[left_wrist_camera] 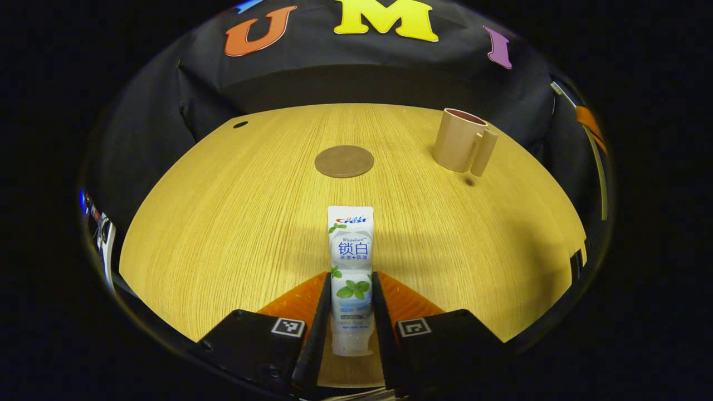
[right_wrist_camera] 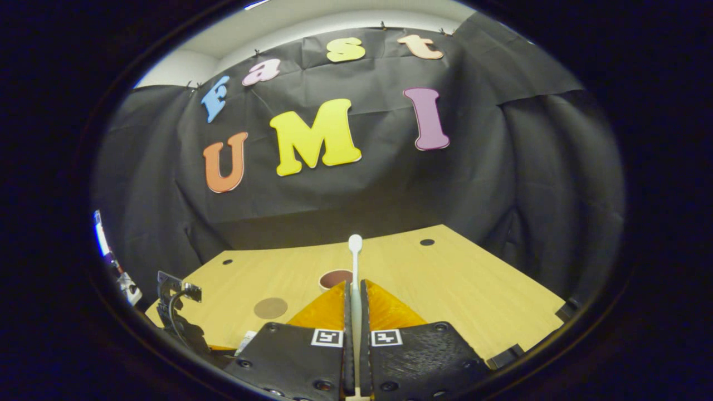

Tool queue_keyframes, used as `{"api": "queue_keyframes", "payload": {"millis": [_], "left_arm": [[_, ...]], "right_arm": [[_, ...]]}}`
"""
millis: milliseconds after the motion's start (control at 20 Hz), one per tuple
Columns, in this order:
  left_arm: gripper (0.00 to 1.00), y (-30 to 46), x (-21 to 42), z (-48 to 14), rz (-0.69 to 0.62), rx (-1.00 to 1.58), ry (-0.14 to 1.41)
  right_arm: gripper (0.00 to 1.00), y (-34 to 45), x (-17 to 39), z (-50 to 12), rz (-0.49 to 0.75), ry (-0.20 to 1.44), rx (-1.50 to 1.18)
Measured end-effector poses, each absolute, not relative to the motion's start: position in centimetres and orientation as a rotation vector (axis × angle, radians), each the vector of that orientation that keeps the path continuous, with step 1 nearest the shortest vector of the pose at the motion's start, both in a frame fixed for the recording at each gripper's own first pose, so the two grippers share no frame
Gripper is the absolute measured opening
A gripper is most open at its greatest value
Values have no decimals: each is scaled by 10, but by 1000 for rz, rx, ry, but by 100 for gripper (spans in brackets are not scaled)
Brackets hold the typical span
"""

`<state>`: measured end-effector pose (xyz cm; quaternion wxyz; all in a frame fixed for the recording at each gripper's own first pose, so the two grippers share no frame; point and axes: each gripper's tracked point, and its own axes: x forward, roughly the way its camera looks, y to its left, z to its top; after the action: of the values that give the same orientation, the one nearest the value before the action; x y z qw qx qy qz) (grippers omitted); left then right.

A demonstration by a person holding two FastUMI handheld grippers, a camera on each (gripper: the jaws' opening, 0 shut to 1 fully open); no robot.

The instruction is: Put the toothbrush and toothpaste on the desktop into the cup, then pick up the cup and place it on the coaster on the desktop.

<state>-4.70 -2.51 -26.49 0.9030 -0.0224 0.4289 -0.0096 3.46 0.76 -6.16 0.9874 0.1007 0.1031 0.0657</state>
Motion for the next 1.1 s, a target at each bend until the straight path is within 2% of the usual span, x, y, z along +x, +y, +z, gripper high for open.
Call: {"api": "queue_keyframes", "payload": {"millis": [150,200,250,300,350,400,550,750,1100], "left_arm": [[42,-27,-46,-264,-11,-77,883],[46,-28,-44,-261,-9,-96,868],[40,-29,-43,-254,-3,-102,842],[40,-28,-42,-246,13,-95,808],[46,-26,-42,-237,26,-78,776],[40,-25,-41,-227,35,-65,746],[40,-31,-36,-194,40,-32,650],[39,-43,-24,-154,20,5,499],[39,-34,-6,-124,16,-11,358]], "right_arm": [[4,4,43,-50,122,190,199],[4,3,46,-47,119,183,200],[4,3,47,-45,119,175,200],[4,5,50,-41,118,168,200],[4,8,54,-37,122,161,198],[4,12,58,-36,125,158,193],[4,29,71,-30,168,148,192],[4,42,105,-23,191,124,214],[4,68,176,-23,208,71,144]]}}
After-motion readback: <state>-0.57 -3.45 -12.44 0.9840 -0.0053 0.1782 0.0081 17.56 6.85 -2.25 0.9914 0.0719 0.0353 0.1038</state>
